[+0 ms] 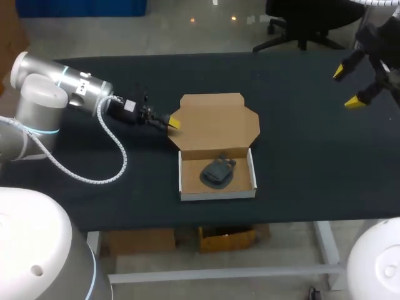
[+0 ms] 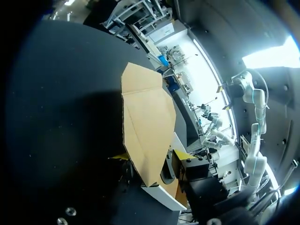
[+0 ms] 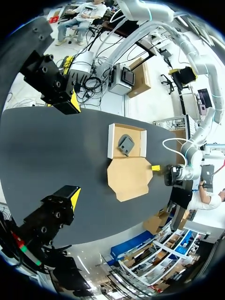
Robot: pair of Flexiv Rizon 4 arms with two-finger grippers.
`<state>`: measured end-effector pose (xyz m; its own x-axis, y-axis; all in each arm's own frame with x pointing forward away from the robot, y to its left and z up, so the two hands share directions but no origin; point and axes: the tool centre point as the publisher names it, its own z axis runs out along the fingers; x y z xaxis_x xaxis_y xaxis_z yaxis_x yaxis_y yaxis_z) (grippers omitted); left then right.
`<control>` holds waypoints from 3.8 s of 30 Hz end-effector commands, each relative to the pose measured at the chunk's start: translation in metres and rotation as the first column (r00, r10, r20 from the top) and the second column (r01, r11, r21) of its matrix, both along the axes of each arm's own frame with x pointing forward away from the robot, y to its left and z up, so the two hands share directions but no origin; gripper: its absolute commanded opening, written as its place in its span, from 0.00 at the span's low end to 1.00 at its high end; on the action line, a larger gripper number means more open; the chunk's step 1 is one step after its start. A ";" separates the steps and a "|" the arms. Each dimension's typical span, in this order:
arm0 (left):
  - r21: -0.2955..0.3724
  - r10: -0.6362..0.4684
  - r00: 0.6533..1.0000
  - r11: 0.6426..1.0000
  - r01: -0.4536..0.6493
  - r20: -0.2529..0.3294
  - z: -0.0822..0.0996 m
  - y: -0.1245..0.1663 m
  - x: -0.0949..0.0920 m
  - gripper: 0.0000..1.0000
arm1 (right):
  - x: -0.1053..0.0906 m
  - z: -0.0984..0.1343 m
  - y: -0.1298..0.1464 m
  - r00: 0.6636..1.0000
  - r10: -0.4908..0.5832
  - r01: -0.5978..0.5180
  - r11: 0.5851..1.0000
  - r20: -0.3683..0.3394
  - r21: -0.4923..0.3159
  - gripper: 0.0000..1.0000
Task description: Assemble the packaging by folding the flat box into shape, placing the metal phone stand inside, and closing the box properly
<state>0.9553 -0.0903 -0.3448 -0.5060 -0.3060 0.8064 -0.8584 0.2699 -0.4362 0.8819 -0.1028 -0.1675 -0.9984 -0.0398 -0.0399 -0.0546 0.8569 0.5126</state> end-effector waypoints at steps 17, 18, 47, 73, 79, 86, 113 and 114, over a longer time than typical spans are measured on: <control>-0.075 -0.066 0.995 0.995 0.071 0.074 0.001 -0.011 -0.010 0.29 | 0.012 0.007 0.010 0.999 0.032 -0.032 0.999 -0.009 -0.019 1.00; -0.079 -0.069 0.994 0.994 0.076 0.086 0.001 -0.012 -0.011 0.28 | 0.012 0.008 0.011 0.999 0.034 -0.034 0.999 -0.008 -0.020 1.00; -0.113 -0.089 0.953 0.986 0.126 0.289 0.008 -0.020 -0.011 0.07 | 0.017 0.017 0.024 0.998 0.070 -0.070 0.997 0.003 -0.035 1.00; -0.125 -0.128 0.903 0.973 0.195 0.410 0.012 -0.017 -0.017 0.00 | 0.018 0.022 0.033 0.996 0.086 -0.085 0.995 0.002 -0.051 1.00; -0.121 -0.136 0.892 0.971 0.207 0.432 0.014 -0.015 -0.020 0.00 | 0.020 0.024 0.038 0.995 0.097 -0.097 0.994 0.002 -0.057 1.00; -0.121 -0.136 0.892 0.971 0.207 0.432 0.014 -0.015 -0.020 0.00 | 0.029 0.029 0.049 0.996 0.086 -0.086 0.992 0.003 -0.089 1.00; -0.121 -0.136 0.892 0.971 0.207 0.432 0.014 -0.015 -0.020 0.00 | 0.090 0.027 0.109 0.998 -0.039 0.022 0.955 -0.052 -0.294 1.00; -0.121 -0.136 0.892 0.971 0.207 0.432 0.014 -0.015 -0.020 0.00 | 0.091 0.027 0.111 0.998 -0.037 0.020 0.956 -0.053 -0.293 1.00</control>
<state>0.9350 -0.1065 -0.3305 -0.8394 -0.0710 0.5389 -0.5339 0.2933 -0.7930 0.9656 -0.0003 -0.1425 -1.0000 -0.0077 -0.0004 -0.0075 0.9583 0.2856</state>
